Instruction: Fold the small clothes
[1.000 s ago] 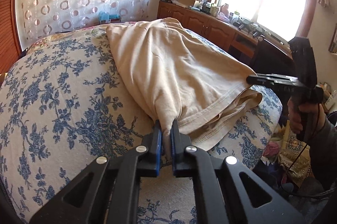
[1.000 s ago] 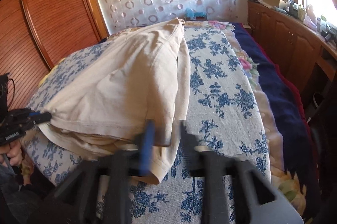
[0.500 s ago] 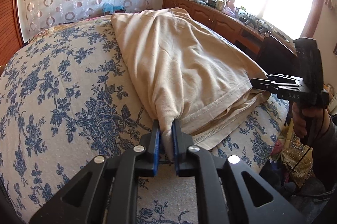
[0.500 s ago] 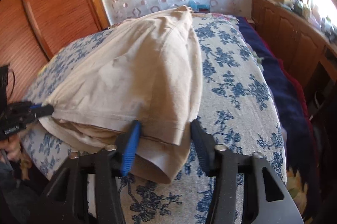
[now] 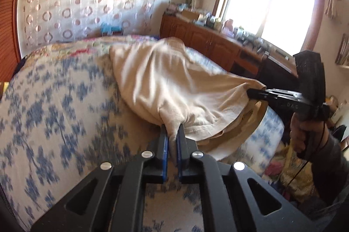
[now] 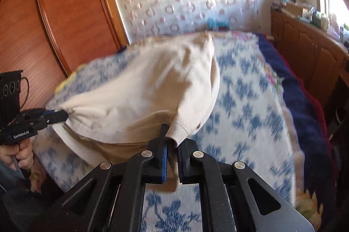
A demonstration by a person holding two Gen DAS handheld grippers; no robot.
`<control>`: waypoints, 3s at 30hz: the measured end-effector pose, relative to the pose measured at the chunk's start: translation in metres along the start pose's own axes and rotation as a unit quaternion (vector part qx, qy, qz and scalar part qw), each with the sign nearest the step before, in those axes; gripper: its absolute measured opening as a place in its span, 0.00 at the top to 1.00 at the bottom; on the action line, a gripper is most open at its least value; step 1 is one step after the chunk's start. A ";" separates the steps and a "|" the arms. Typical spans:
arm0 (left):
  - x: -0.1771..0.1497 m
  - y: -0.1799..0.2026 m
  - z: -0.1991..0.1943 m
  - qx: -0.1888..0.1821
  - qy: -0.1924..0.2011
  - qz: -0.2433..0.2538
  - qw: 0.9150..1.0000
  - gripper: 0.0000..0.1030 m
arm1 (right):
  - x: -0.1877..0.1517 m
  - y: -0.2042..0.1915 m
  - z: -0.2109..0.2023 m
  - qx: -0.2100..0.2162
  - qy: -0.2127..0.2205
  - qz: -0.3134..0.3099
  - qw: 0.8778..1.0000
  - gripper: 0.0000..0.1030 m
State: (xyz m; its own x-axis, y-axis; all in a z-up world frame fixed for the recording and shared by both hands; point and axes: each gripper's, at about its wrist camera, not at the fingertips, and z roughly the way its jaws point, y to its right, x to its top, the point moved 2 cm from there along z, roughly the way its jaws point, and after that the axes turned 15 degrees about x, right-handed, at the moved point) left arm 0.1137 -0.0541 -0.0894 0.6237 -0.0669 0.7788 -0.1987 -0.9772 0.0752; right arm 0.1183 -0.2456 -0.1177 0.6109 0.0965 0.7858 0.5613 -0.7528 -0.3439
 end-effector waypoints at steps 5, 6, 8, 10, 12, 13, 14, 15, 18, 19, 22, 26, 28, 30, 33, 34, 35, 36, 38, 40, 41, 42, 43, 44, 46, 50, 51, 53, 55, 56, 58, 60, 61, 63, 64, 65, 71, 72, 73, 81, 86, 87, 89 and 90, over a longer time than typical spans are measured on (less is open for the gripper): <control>0.027 -0.001 -0.009 -0.006 0.024 0.001 1.000 0.97 | 0.027 -0.003 -0.009 -0.001 0.021 -0.021 1.000 0.96; 0.030 -0.001 -0.010 -0.006 0.026 0.003 1.000 0.97 | 0.028 -0.002 -0.007 -0.002 0.016 -0.021 1.000 0.96; 0.034 -0.001 -0.008 -0.011 0.027 0.001 1.000 0.97 | 0.024 -0.003 -0.003 -0.007 0.009 -0.025 1.000 0.96; 0.040 -0.001 -0.005 -0.010 0.029 0.004 1.000 0.97 | 0.022 -0.004 0.000 -0.004 0.002 -0.026 1.000 0.96; 0.050 -0.003 0.000 -0.007 0.031 0.006 0.999 0.97 | 0.031 -0.002 -0.001 -0.003 0.009 -0.026 1.000 0.96; 0.058 -0.004 0.003 -0.006 0.034 0.005 0.999 0.97 | 0.037 0.000 -0.003 -0.003 0.014 -0.027 1.000 0.96; 0.066 -0.007 0.007 -0.003 0.038 0.006 0.999 0.97 | 0.046 0.001 -0.004 -0.005 0.021 -0.030 0.999 0.96; 0.076 -0.009 0.011 0.003 0.043 0.006 0.999 0.97 | 0.055 0.002 -0.003 -0.007 0.025 -0.034 0.999 0.96; 0.105 -0.022 0.032 0.021 0.048 0.002 0.999 0.97 | 0.087 0.008 0.006 -0.017 0.033 -0.052 0.998 0.96; 0.113 -0.026 0.039 0.027 0.049 0.000 0.998 0.97 | 0.099 0.012 0.013 -0.020 0.034 -0.056 0.998 0.96; 0.139 -0.041 0.065 0.045 0.048 -0.005 0.998 0.97 | 0.134 0.029 0.036 -0.025 0.030 -0.060 0.997 0.96; 0.166 -0.058 0.112 0.071 0.028 -0.008 0.997 0.97 | 0.171 0.059 0.077 -0.029 0.012 -0.059 0.998 0.96; 0.173 -0.065 0.135 0.082 0.016 -0.009 0.996 0.97 | 0.180 0.072 0.098 -0.027 0.002 -0.054 0.998 0.96; 0.178 -0.073 0.158 0.085 0.002 -0.015 0.996 0.97 | 0.188 0.089 0.121 -0.023 -0.010 -0.045 0.999 0.96; 0.181 -0.079 0.178 0.083 -0.008 -0.021 0.996 0.96 | 0.193 0.107 0.141 -0.021 -0.016 -0.035 0.999 0.96; 0.181 -0.080 0.181 0.082 -0.008 -0.022 0.996 0.96 | 0.193 0.112 0.146 -0.020 -0.014 -0.030 0.999 0.95; 0.181 -0.081 0.186 0.081 -0.009 -0.021 0.996 0.95 | 0.192 0.115 0.149 -0.019 -0.012 -0.026 0.999 0.95; 0.182 -0.082 0.188 0.082 -0.008 -0.021 0.996 0.94 | 0.192 0.119 0.151 -0.019 -0.011 -0.024 0.999 0.95; 0.180 -0.083 0.189 0.078 -0.003 -0.024 0.997 0.93 | 0.188 0.121 0.157 -0.028 -0.011 -0.027 0.999 0.95; 0.180 -0.084 0.188 0.073 0.002 -0.022 0.997 0.89 | 0.183 0.119 0.161 -0.037 -0.008 -0.036 0.999 0.95; 0.180 -0.084 0.186 0.076 0.007 -0.020 0.997 0.85 | 0.183 0.119 0.161 -0.038 -0.007 -0.037 0.999 0.95; 0.180 -0.084 0.183 0.077 0.013 -0.016 0.997 0.81 | 0.183 0.119 0.161 -0.037 -0.005 -0.037 0.999 0.95; 0.181 -0.084 0.180 0.075 0.017 -0.016 0.997 0.78 | 0.183 0.119 0.160 -0.036 -0.002 -0.038 0.999 0.95; 0.183 -0.085 0.177 0.073 0.020 -0.016 0.997 0.75 | 0.184 0.118 0.158 -0.036 0.001 -0.039 0.999 0.95; 0.185 -0.085 0.170 0.064 0.023 -0.022 0.997 0.70 | 0.185 0.117 0.155 -0.042 0.006 -0.045 0.998 0.94; 0.185 -0.090 0.161 0.051 0.027 -0.024 0.998 0.65 | 0.191 0.117 0.143 -0.055 0.021 -0.045 0.997 0.77; 0.184 -0.088 0.162 0.052 0.023 -0.016 0.998 0.64 | 0.192 0.116 0.139 -0.053 0.025 -0.044 0.997 0.68; 0.180 -0.086 0.165 0.055 0.016 -0.005 0.998 0.64 | 0.193 0.112 0.130 -0.052 0.031 -0.046 0.997 0.53; 0.176 -0.085 0.168 0.053 0.008 0.001 0.999 0.63 | 0.192 0.105 0.123 -0.051 0.028 -0.055 0.997 0.49; 0.175 -0.083 0.170 0.051 0.002 0.004 0.999 0.63 | 0.190 0.100 0.120 -0.048 0.024 -0.062 0.997 0.49; 0.171 -0.080 0.173 0.048 -0.008 0.015 0.999 0.63 | 0.184 0.093 0.117 -0.047 0.009 -0.074 0.996 0.48; 0.167 -0.075 0.174 0.048 -0.012 0.029 0.998 0.62 | 0.175 0.085 0.116 -0.049 -0.009 -0.087 0.995 0.47; 0.166 -0.074 0.174 0.048 -0.013 0.034 0.998 0.62 | 0.171 0.081 0.117 -0.050 -0.020 -0.096 0.994 0.47; 0.163 -0.069 0.175 0.046 -0.019 0.042 0.998 0.62 | 0.165 0.078 0.119 -0.052 -0.034 -0.105 0.993 0.47; 0.162 -0.067 0.176 0.044 -0.022 0.046 0.998 0.62 | 0.162 0.078 0.123 -0.053 -0.042 -0.108 0.992 0.47; 0.161 -0.066 0.176 0.043 -0.023 0.048 0.998 0.62 | 0.159 0.079 0.127 -0.055 -0.051 -0.110 0.991 0.47; 0.158 -0.067 0.179 0.041 -0.030 0.049 0.998 0.62 | 0.165 0.098 0.153 -0.045 -0.083 -0.089 0.992 0.54; 0.158 -0.069 0.180 0.041 -0.031 0.047 0.998 0.62 | 0.167 0.100 0.157 -0.043 -0.084 -0.090 0.991 0.68; 0.156 -0.071 0.183 0.042 -0.033 0.046 0.998 0.62 | 0.170 0.103 0.161 -0.040 -0.088 -0.090 0.991 0.85; 0.151 -0.077 0.190 0.055 -0.037 0.036 0.997 0.62 | 0.196 0.124 0.171 -0.045 -0.035 -0.061 0.997 0.98; 0.150 -0.078 0.191 0.055 -0.041 0.035 0.997 0.62 | 0.212 0.148 0.173 -0.082 -0.014 -0.017 0.996 0.98; 0.150 -0.078 0.192 0.056 -0.043 0.035 0.997 0.62 | 0.214 0.150 0.173 -0.087 -0.012 -0.013 0.996 0.96; 0.149 -0.078 0.194 0.056 -0.046 0.035 0.997 0.62 | 0.214 0.152 0.173 -0.091 -0.016 -0.008 0.996 0.78; 0.148 -0.077 0.195 0.055 -0.047 0.034 0.997 0.62 | 0.214 0.153 0.174 -0.097 -0.018 -0.009 0.995 0.60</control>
State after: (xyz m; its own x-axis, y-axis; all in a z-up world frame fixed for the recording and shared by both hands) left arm 0.3686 -0.0277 -0.1018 0.6810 -0.1483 0.7171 -0.1626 -0.9855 -0.0494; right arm 0.4315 -0.2267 -0.0913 0.6229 0.1310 0.7712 0.4556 -0.8622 -0.2216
